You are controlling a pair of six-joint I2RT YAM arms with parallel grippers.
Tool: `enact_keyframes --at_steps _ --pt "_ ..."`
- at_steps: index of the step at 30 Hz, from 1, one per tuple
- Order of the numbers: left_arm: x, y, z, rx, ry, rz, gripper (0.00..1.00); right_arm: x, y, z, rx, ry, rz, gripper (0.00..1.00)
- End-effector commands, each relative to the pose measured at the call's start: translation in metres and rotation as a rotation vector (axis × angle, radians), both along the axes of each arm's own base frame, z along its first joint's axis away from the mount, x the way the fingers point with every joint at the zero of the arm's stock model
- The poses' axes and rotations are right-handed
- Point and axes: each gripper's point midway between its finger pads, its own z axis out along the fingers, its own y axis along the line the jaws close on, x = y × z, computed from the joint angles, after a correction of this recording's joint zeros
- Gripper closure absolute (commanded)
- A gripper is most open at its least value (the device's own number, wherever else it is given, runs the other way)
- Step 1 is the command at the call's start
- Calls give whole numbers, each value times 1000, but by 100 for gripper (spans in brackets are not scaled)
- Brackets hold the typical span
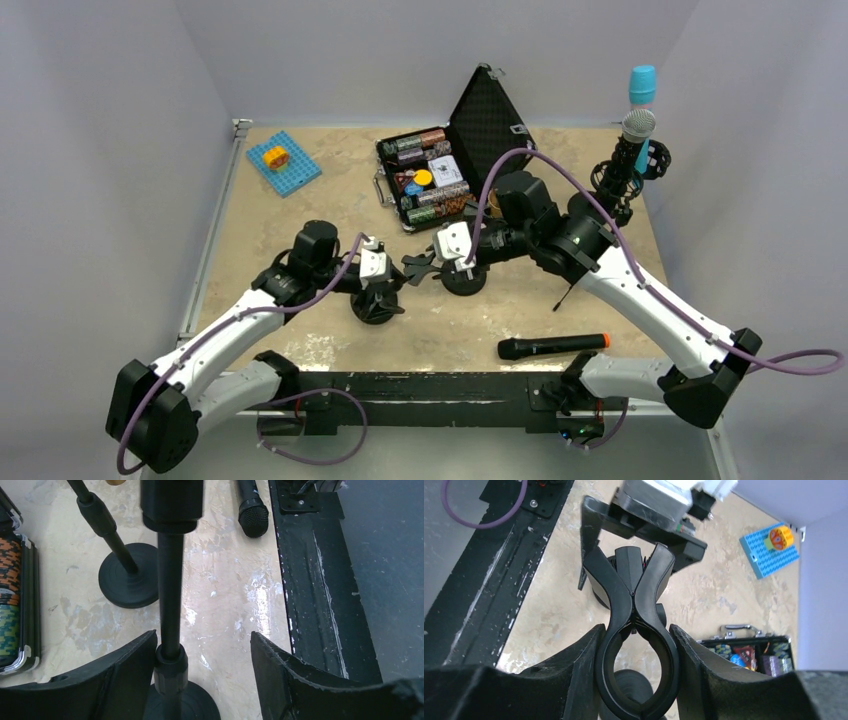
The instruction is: Remove the microphone from the stand
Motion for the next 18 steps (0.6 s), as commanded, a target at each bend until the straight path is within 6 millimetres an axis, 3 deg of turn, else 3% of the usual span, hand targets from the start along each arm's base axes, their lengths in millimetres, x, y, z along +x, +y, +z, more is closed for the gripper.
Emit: enact_keyframes --at_steps 1,7,12,14,17,18 --pt "-3 -10 5 -46 -53 -134 29 7 8 10 22 -216 111 100" --pt "9 -9 -12 -7 -91 -100 39 1 3 9 9 -246 134 100" --pt "27 -6 -25 24 -134 -14 63 5 5 15 33 -192 67 100" --pt "42 -5 -23 14 -177 62 74 11 8 26 59 -93 -34 100" --pt "63 -4 -16 -10 -194 198 94 41 11 56 117 173 -369 100" --pt "73 -1 -13 -16 -196 270 100 53 14 52 90 316 -503 100"
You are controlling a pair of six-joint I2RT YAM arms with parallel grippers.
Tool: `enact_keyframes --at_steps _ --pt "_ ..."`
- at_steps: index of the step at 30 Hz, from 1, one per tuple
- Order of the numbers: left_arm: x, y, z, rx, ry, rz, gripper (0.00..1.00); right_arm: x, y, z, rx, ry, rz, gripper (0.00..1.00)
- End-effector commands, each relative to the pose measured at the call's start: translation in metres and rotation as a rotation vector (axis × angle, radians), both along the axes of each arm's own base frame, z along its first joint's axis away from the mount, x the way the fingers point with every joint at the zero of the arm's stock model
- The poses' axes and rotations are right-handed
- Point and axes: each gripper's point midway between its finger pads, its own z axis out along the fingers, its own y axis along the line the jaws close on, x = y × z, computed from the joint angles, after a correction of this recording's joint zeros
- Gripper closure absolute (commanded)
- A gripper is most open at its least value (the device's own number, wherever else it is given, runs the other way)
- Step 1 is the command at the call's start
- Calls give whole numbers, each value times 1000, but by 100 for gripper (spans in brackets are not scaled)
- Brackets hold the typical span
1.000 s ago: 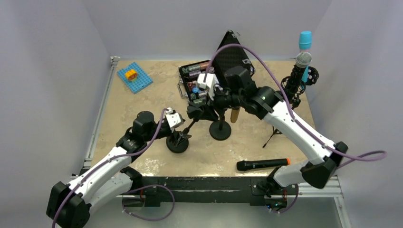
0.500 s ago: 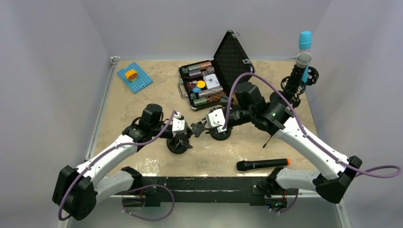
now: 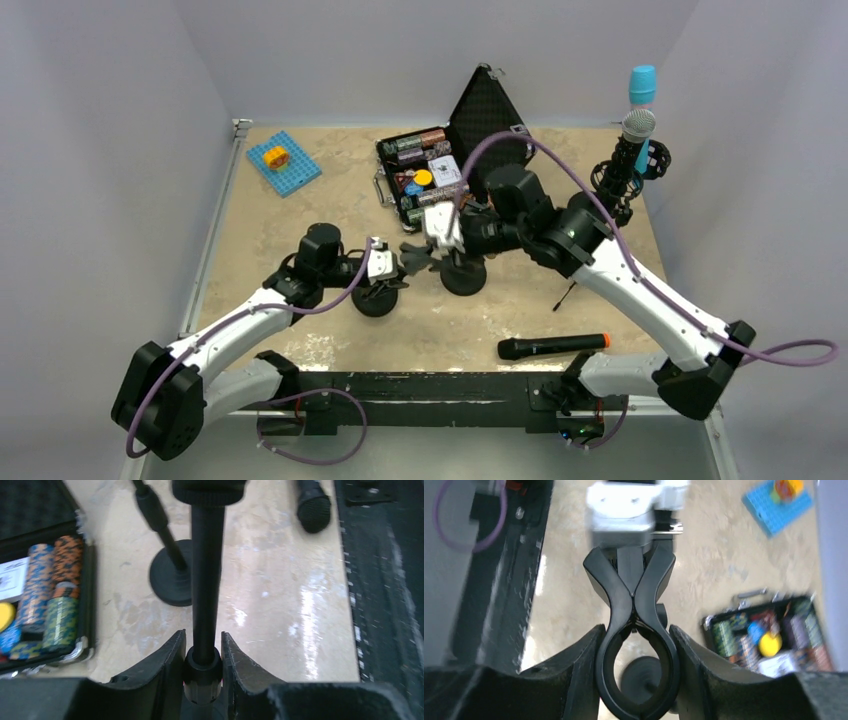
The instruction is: Remove the microphone from the stand
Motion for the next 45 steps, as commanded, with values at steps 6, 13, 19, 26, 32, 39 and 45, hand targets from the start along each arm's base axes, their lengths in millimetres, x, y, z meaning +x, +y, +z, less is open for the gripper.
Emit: enact_keyframes --at_steps 6,13,19,26,32,39,45 --pt "49 -6 32 -174 89 345 92 37 12 50 60 506 -639 100" --pt "17 -3 34 -120 73 182 42 35 17 42 -15 327 -446 100" --pt "-37 10 26 -27 101 -47 33 7 11 40 38 -42 -67 100" --pt "-56 18 9 76 38 -210 32 -14 1 18 -3 -291 198 100" --pt "-26 3 11 17 -13 -148 32 -17 1 17 -15 -314 240 100" --pt "-21 0 19 32 -58 -183 39 -18 -1 18 -27 -343 265 100" --pt "-11 -11 18 4 -51 -215 41 -18 0 18 -25 -355 277 100"
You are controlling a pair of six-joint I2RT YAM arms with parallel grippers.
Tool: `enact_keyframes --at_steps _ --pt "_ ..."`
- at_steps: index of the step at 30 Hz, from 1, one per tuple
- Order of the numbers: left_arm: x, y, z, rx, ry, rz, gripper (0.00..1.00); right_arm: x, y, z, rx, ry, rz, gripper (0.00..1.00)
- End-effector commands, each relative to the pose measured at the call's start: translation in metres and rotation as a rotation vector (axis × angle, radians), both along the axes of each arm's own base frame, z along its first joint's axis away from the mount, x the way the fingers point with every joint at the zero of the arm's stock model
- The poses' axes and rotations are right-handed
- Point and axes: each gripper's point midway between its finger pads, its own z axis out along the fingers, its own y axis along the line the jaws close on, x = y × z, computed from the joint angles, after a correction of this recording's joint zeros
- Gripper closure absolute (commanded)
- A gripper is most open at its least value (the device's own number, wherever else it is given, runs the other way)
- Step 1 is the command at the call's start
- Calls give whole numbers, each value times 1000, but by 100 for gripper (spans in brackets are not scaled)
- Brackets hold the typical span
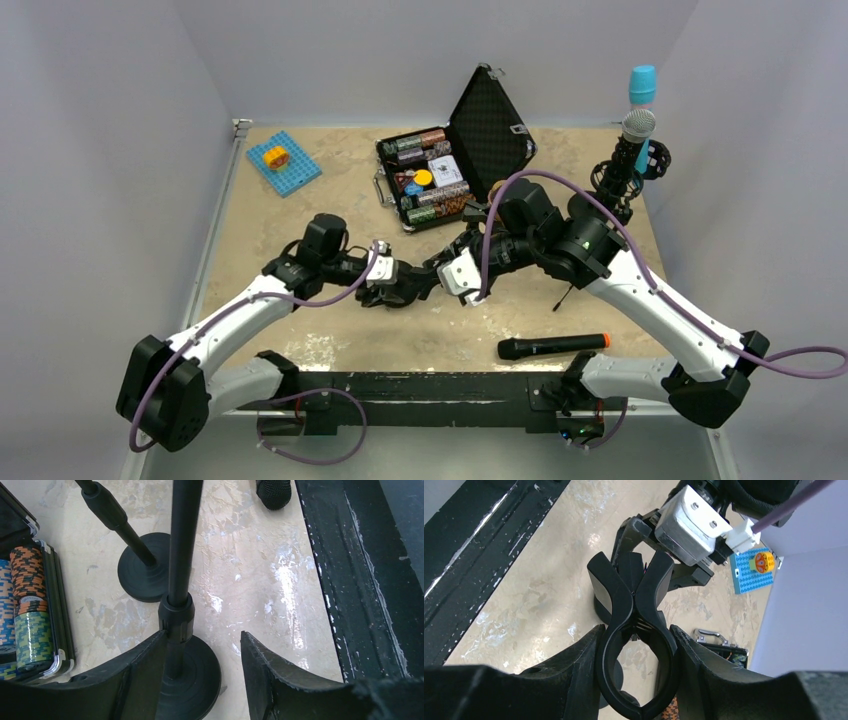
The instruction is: Remove the microphone from the stand
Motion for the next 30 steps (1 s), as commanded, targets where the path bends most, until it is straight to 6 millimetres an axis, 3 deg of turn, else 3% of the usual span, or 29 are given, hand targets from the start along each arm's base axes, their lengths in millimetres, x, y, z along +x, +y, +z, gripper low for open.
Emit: enact_keyframes --at_steps 1,7,11,15,16,18,21,24,27,30 --pt "9 -19 18 -77 -46 -85 42 7 10 18 56 -96 47 100" --pt "39 -32 26 -139 -100 -4 57 7 13 20 67 -35 8 100" --pt "44 -34 26 -143 -101 17 72 18 23 34 114 86 -116 100" --pt "47 -27 18 -126 -83 91 98 55 31 42 147 213 -387 100" --pt "49 -23 17 -126 -65 137 100 64 33 43 157 282 -481 100" --pt "61 -16 24 -168 -3 305 100 92 26 40 151 413 -766 100" --pt "77 3 26 -216 187 617 100 105 21 33 93 654 -1077 100" --pt "64 0 24 -270 326 640 97 94 35 28 84 662 -1019 100" --pt "56 1 24 -278 368 640 59 89 45 25 49 592 -915 100" --pt "45 10 35 -250 326 625 44 85 49 17 -15 519 -802 100"
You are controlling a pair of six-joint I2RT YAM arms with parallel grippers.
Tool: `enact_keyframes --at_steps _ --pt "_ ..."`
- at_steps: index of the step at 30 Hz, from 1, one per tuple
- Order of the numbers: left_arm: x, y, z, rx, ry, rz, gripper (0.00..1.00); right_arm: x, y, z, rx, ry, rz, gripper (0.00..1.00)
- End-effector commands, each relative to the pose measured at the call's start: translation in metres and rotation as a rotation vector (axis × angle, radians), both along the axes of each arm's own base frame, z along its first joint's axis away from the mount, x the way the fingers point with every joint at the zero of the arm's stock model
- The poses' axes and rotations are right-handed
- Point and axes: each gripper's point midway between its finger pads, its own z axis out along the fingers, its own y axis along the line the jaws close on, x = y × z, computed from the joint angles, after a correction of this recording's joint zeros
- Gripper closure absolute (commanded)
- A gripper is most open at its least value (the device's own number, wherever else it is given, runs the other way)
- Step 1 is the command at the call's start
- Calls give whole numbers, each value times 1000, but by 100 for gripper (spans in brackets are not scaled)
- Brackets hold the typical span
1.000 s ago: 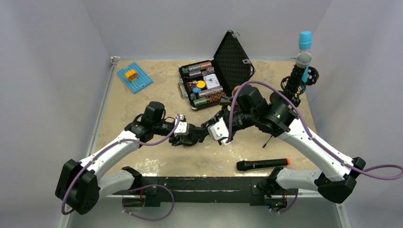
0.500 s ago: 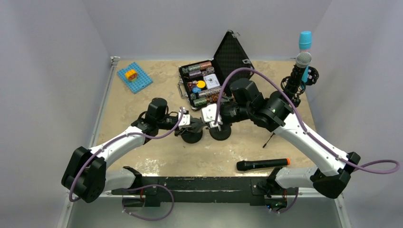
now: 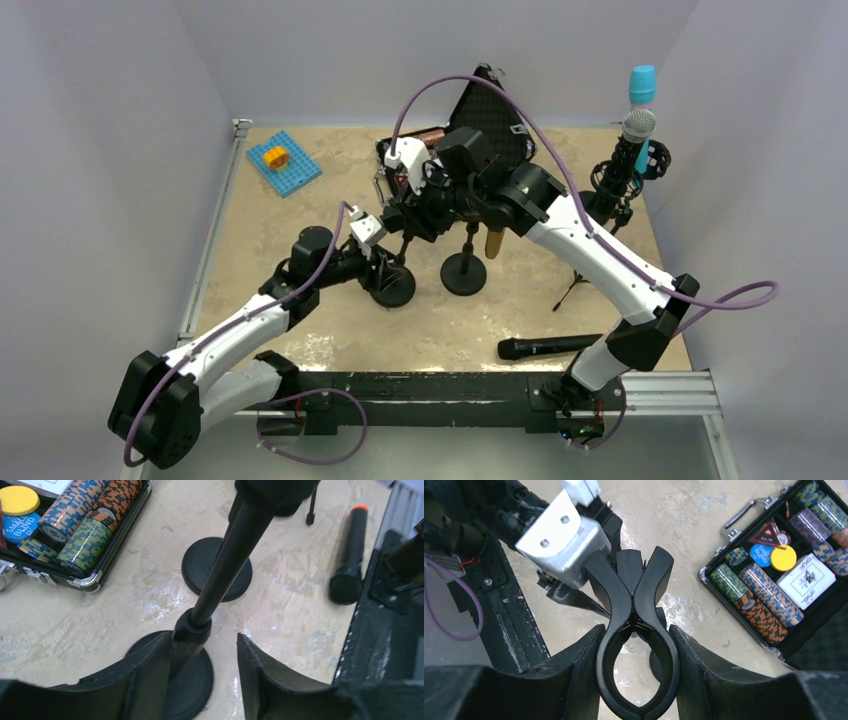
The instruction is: Remove the microphone from the stand
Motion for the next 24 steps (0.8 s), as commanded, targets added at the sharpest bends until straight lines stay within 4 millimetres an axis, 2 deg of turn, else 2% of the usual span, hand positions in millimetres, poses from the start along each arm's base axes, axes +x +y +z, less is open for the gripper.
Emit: enact_keyframes --at_steps 1,3,5,8,10,12,17,24 --pt "-16 6 42 -69 -18 21 40 -10 7 4 -23 -97 159 100" --pt "-35 18 53 -42 -23 4 30 -13 11 0 -13 -183 256 100" --pt "-57 27 67 -24 -37 -36 26 -17 12 0 -9 -282 336 100" --pt "-84 41 91 4 -89 -83 25 -24 14 -14 -58 -327 432 100" --pt "-99 51 100 40 -102 -105 25 -25 17 -24 -95 -294 448 100" --pt "-102 60 110 64 -131 -83 25 -22 22 -29 -117 -232 427 100" --pt "-100 70 134 89 -232 -57 25 -21 33 -60 -172 -77 388 100" --pt "-99 75 139 114 -292 -55 26 -23 42 -91 -192 30 375 100"
